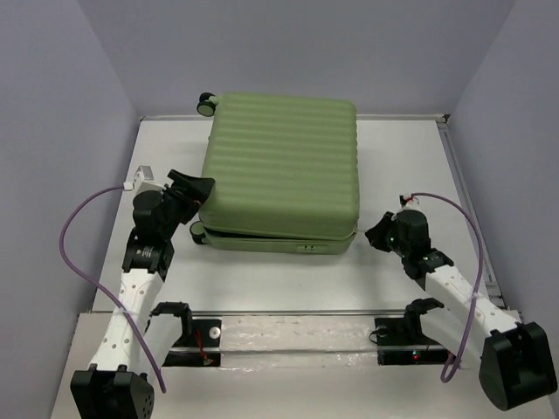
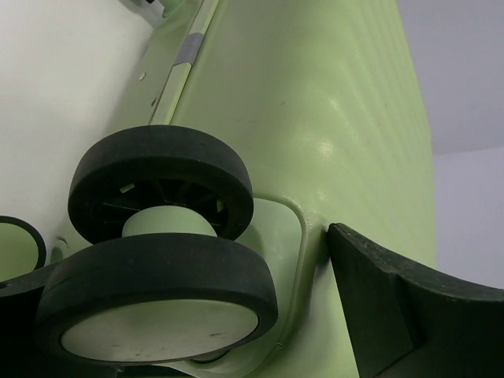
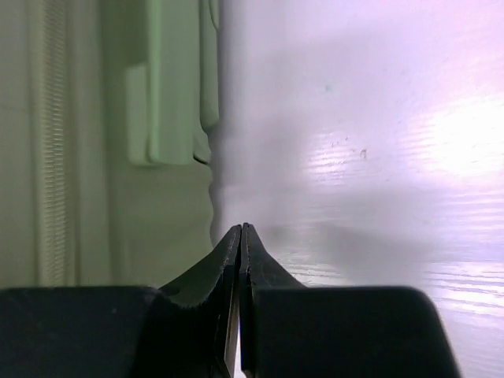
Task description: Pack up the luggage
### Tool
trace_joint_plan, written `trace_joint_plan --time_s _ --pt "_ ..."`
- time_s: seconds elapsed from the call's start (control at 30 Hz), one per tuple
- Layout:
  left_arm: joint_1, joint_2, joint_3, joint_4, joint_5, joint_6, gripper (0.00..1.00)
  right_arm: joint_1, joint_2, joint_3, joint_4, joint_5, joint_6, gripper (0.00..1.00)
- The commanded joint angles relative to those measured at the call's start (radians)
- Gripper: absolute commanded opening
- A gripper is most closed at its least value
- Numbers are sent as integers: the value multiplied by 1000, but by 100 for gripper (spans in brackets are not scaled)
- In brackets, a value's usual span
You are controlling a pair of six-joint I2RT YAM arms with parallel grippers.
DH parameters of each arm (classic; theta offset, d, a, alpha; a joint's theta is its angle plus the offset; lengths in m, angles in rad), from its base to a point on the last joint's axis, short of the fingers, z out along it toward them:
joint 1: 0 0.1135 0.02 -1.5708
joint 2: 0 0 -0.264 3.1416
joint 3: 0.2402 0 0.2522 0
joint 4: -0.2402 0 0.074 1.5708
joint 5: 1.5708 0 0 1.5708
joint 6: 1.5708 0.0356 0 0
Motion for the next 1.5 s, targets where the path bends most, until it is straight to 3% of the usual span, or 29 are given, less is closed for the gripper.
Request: trace_joint_plan --time_s 0.0,0.13,0.3,0.43,0.63,0.8,0.9,0.97,1.1,1.2,1.3,1.47 --pt "-19 -6 -32 125 171 -17 99 4 119 -30 264 -151 63 7" --pt "-19 -2 -43 148 191 -28 99 4 248 -75 596 -352 109 7" --pt "-19 8 -17 203 257 -100 99 27 434 -76 930 -463 202 7" --pt "-24 17 16 272 343 -233 99 75 514 -62 1087 -474 264 7" --pt "-42 -6 138 267 380 -311 99 127 508 -23 1075 -418 272 7" --pt "-21 -31 139 125 285 -162 99 127 476 -19 973 -391 238 8" --pt "72 8 131 104 269 -75 99 127 473 -18 942 -394 210 9" --pt "128 38 192 46 213 45 99 127 465 -10 917 -389 198 11" --pt "136 28 342 -76 -23 212 99 127 446 26 815 -380 149 12" --pt "136 28 404 -138 -102 275 99 127 453 40 808 -382 143 14" --pt "134 18 430 -185 -305 349 99 136 465 43 816 -389 144 15" --pt "134 23 461 -197 -367 375 99 159 511 53 836 -391 143 15"
